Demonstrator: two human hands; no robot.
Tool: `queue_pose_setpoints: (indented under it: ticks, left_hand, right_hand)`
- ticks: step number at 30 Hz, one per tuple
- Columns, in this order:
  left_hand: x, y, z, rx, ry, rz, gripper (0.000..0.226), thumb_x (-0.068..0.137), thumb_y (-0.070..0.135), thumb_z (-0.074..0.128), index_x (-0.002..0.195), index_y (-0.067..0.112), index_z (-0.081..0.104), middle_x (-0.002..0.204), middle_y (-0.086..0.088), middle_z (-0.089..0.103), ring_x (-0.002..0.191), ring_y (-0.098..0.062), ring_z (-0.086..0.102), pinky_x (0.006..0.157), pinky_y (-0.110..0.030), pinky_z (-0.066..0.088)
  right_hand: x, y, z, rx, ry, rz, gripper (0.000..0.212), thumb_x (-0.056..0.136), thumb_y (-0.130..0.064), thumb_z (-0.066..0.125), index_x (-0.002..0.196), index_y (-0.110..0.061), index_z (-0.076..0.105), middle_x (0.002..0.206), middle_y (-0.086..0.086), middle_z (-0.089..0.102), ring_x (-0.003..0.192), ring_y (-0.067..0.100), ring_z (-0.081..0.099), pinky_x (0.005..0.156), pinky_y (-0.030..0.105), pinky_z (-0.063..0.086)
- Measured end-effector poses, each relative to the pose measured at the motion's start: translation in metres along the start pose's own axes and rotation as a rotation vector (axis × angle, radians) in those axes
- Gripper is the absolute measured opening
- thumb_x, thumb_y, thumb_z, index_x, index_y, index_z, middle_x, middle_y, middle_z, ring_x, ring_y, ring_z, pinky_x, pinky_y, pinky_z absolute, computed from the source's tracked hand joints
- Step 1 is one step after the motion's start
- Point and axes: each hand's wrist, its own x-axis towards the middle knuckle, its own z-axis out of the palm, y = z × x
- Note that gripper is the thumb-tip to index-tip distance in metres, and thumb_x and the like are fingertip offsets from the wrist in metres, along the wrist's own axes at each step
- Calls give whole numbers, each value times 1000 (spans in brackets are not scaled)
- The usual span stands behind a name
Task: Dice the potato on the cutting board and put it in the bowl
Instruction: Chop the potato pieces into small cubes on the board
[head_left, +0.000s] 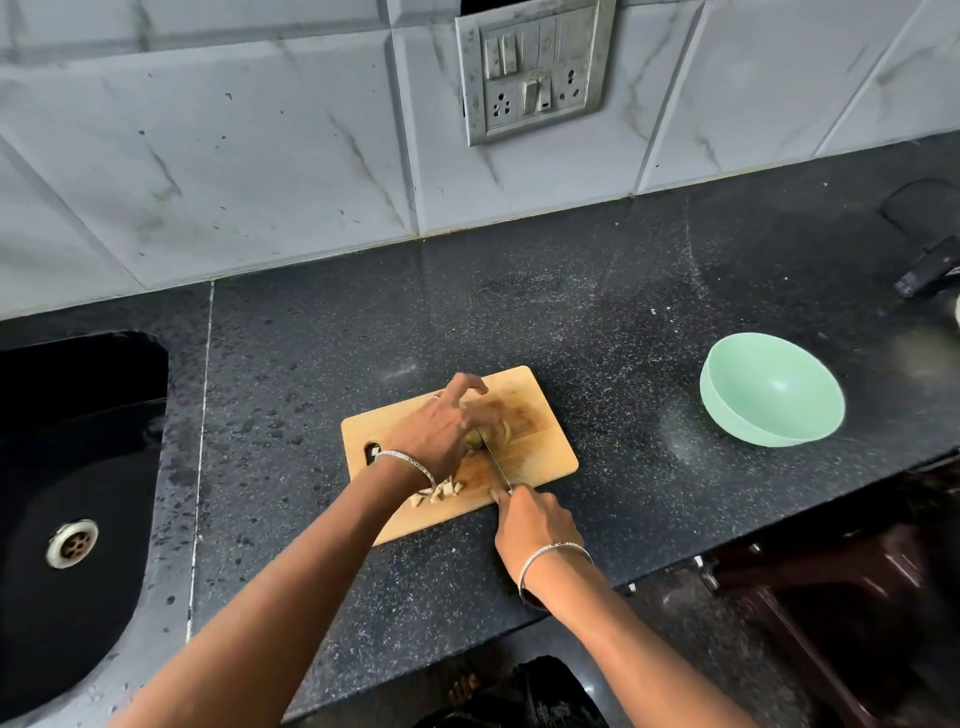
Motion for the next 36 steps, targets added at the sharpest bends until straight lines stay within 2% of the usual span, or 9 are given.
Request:
queue_pose_setpoints:
  ticks: [4, 14, 21, 23, 24, 27, 30, 33, 36]
  left_hand:
    - [-1, 1, -5, 18, -52, 29, 40, 86, 5, 59, 104, 40, 67, 141, 4, 28, 100, -16, 55, 91, -31, 50]
    - [10, -3, -7, -50, -114, 34, 36, 78, 7, 74, 95, 39, 70, 139, 4, 34, 102, -16, 57, 82, -28, 48]
    - [9, -3, -6, -31, -118, 66, 34, 82, 10, 70, 98, 40, 66, 134, 6, 39, 103, -16, 55, 83, -27, 48]
    - [8, -3, -7, -18, -118, 70, 37, 81, 8, 69, 101, 39, 63, 133, 5, 38, 103, -17, 56, 82, -27, 48]
    - [8, -4, -7, -15, -114, 70, 41, 80, 7, 69, 105, 38, 60, 133, 5, 37, 101, -18, 57, 80, -25, 47]
    - [4, -9, -7, -31, -98, 47, 62, 77, 3, 69, 125, 37, 47, 132, 1, 34, 95, -19, 58, 76, -27, 52]
    - [-2, -10, -7, -76, -57, 0, 76, 76, 5, 71, 135, 37, 36, 131, -1, 37, 96, -21, 58, 76, -33, 55]
    - [-7, -7, -6, -120, 6, -111, 71, 74, 22, 79, 134, 27, 41, 129, -2, 44, 101, -22, 59, 82, -34, 52]
    - [-11, -4, 1, -129, 65, -241, 65, 68, 37, 83, 123, 18, 53, 121, -2, 53, 101, -21, 59, 84, -34, 48]
  right_hand:
    - [-1, -1, 0, -9, 8, -2, 42, 103, -43, 31, 115, -12, 57, 116, 12, 62, 107, 34, 61, 72, 37, 45]
    - [-14, 12, -2, -8, 0, -34, 45, 103, -45, 27, 115, -11, 55, 115, 13, 63, 107, 36, 61, 74, 38, 45]
    - [-35, 56, -47, -57, -258, -81, 48, 101, -49, 32, 100, -11, 62, 104, 10, 68, 98, 31, 63, 83, 36, 48]
    - [-34, 63, -75, -56, -330, -106, 49, 100, -50, 36, 94, -11, 66, 85, 4, 68, 81, 24, 65, 75, 31, 51]
    - [-33, 66, -89, -48, -352, -111, 48, 100, -49, 38, 90, -11, 67, 71, -1, 63, 68, 18, 62, 64, 26, 49]
    - [-29, 70, -112, 29, -380, -85, 46, 98, -49, 42, 81, -14, 66, 55, -3, 51, 42, 9, 45, 40, 17, 33]
    - [-20, 67, -108, 158, -287, -50, 46, 98, -49, 42, 77, -16, 65, 57, -3, 51, 46, 12, 45, 45, 21, 33]
    - [-13, 55, -87, 240, -133, -65, 44, 100, -46, 40, 78, -17, 65, 59, -10, 51, 58, 16, 50, 56, 29, 38]
    - [-8, 44, -60, 177, -36, -82, 45, 101, -45, 34, 90, -15, 67, 83, -3, 67, 86, 27, 62, 79, 37, 48]
